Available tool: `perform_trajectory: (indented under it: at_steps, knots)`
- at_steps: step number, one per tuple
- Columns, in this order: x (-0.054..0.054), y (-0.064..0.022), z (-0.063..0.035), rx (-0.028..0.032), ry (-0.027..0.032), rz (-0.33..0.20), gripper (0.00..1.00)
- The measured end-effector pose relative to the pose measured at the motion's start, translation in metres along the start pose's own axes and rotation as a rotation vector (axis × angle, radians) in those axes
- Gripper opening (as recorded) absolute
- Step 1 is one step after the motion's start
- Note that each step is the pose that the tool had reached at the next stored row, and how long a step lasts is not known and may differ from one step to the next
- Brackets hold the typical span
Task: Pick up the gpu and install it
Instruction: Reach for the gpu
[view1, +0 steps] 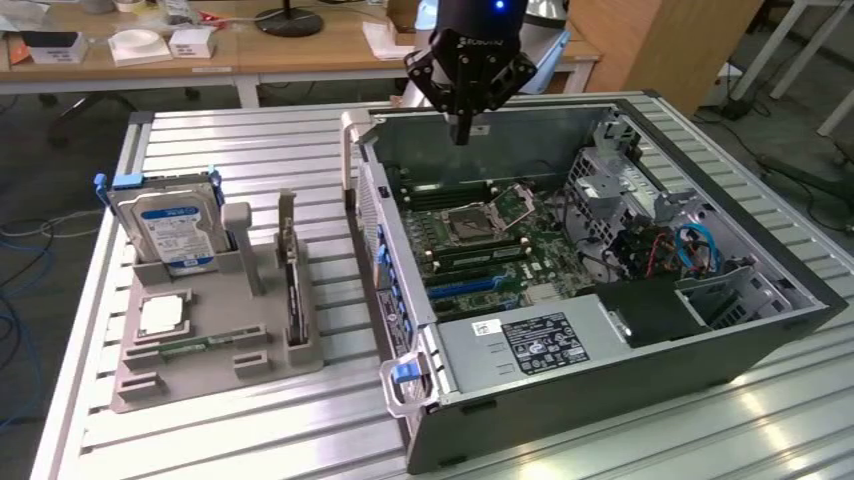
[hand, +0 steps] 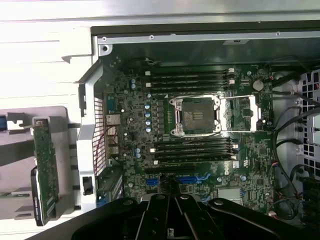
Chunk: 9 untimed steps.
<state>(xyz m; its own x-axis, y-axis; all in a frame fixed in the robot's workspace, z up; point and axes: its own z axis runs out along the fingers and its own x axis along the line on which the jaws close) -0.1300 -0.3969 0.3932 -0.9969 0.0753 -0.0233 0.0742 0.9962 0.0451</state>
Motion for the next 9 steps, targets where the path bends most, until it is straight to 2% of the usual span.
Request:
perform_trajectory:
  at_steps: [9]
  knots:
    - [0.0075, -0.0006, -0.0001, 0.0000, 0.0000, 0.000, 0.10]
